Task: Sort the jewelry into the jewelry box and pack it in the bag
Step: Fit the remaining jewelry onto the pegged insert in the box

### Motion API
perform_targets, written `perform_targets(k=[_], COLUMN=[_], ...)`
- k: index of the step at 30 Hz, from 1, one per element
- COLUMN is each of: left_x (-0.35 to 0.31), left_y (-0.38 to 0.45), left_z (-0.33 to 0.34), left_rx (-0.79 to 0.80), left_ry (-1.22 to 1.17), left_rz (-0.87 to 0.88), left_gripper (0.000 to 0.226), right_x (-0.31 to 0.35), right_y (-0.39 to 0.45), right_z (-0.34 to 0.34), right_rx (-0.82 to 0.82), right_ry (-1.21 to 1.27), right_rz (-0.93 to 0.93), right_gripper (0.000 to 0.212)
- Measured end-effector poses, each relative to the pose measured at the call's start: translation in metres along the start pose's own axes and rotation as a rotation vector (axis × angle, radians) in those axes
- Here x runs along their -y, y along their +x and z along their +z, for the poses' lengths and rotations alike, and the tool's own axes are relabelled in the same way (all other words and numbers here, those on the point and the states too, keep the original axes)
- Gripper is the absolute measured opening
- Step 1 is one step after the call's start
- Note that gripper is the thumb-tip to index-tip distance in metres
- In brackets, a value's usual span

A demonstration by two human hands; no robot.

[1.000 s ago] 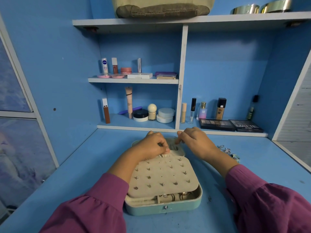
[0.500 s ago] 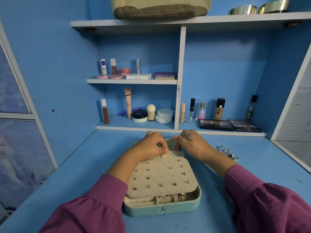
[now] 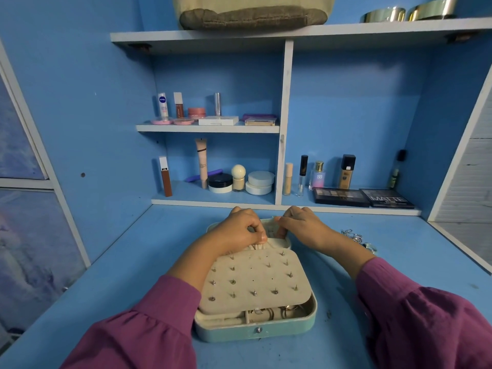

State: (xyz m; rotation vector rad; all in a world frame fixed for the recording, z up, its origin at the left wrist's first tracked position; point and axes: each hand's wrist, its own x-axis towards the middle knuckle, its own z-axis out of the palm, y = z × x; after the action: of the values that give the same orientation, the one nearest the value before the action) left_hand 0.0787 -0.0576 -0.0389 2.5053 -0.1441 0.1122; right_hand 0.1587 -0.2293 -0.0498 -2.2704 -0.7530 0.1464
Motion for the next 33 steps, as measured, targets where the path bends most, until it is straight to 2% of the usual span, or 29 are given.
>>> perform_targets(k=[3, 10, 15, 19, 25, 29, 33], left_x=[0.000, -0.001, -0.001, -0.001, 0.000, -0.001, -0.002], left_y=[0.000, 0.000, 0.000, 0.000, -0.001, -0.002, -0.004], left_z=[-0.001, -0.001, 0.000, -0.001, -0.001, -0.004, -0.007], left_rx=[0.008, 0.015, 0.004, 0.009, 0.003, -0.019, 0.001], left_ry=[-0.003, 0.029, 0.023, 0.053, 0.040, 0.044, 0.040], left_rz=[-0.002, -0.002, 0.007, 0.006, -0.041, -0.044, -0.049], left_gripper=[0.008, 0.013, 0.006, 0.007, 0.010, 0.013, 0.007], right_x=[0.002, 0.014, 0.016, 0.020, 0.013, 0.008, 0.007], right_y=[-0.004, -0.012, -0.011, -0.011, -0.010, -0.011, -0.011], right_z=[-0.006, -0.003, 0.004, 0.007, 0.008, 0.002, 0.000], right_rx=[-0.072, 0.004, 0.066, 0.085, 0.025, -0.063, -0.026], right_ry=[0.080, -0.106, -0.206, -0.158, -0.163, 0.035, 0.036], right_rz=[-0.060, -0.067, -0.071, -0.064, -0.084, -0.117, -0.140], right_gripper=[0.043, 0.040, 0.031, 0.022, 0.030, 0.011, 0.011])
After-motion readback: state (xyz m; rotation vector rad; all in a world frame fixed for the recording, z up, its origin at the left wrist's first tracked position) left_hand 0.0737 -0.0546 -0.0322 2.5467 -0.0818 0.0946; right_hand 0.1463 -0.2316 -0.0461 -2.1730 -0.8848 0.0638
